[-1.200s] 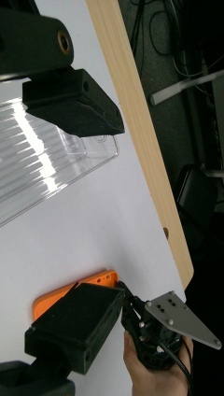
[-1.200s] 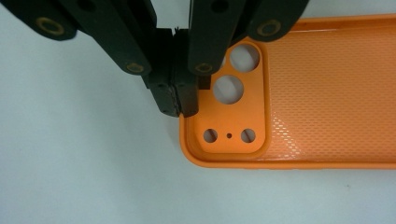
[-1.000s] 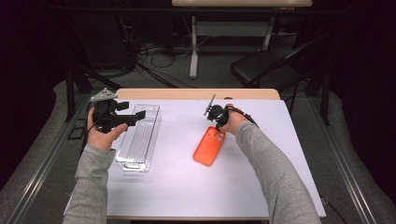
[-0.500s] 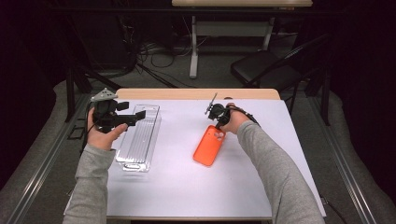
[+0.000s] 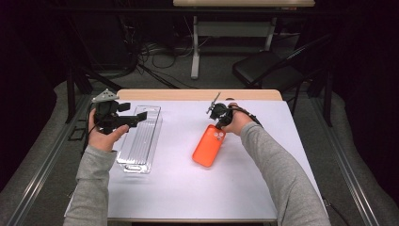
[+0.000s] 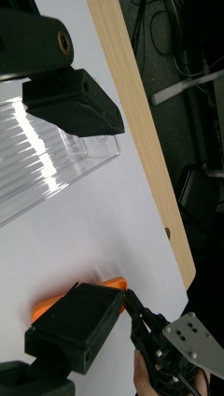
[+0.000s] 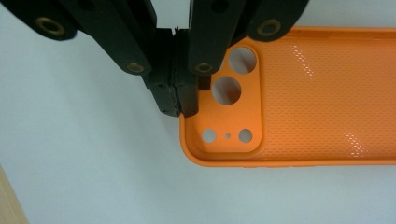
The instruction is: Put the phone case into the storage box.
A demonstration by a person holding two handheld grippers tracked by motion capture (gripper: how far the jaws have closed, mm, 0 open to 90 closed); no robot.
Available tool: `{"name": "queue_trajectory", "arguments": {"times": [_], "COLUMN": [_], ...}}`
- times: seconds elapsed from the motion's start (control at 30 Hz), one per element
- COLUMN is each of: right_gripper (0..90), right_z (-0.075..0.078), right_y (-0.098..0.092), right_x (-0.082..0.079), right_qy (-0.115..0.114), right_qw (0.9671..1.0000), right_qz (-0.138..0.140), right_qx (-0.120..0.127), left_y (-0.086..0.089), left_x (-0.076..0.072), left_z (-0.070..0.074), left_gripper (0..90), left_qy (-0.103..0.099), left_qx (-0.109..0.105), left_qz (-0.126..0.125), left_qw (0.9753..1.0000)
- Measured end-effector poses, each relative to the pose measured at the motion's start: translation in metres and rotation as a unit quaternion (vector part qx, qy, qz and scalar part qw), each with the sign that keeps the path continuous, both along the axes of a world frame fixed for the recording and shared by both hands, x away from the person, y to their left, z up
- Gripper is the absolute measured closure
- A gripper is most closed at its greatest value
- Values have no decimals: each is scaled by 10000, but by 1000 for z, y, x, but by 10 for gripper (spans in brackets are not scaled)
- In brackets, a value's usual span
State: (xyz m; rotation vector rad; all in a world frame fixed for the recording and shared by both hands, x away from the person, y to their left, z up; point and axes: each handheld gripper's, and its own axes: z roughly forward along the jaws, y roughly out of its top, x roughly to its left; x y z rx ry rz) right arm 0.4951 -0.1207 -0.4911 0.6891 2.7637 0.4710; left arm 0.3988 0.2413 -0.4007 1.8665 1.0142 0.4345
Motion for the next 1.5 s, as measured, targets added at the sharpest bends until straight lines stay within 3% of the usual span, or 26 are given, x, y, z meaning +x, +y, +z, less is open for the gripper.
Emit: {"name": "queue_trajectory", "arguments": {"times": [0.67, 1.17, 1.5], "right_gripper": [900, 900, 900], "right_z": [23, 39, 41], "right_y": [-5, -18, -22], "right_x": [-15, -35, -51], "right_qy": [-394, -902, -988], "right_qw": [9977, 9897, 9857], "right_qz": [0, -172, -246], "right_qx": [558, 1099, 1343], "left_y": [-2, -6, -11], "left_x": [0, 0, 0], "left_z": [-1, -2, -3], "left_gripper": [179, 187, 187], "left_qy": [11, 25, 57], "left_qx": [39, 48, 96], "left_qz": [-30, -48, -110], "left_qw": [10000, 10000, 9999]}}
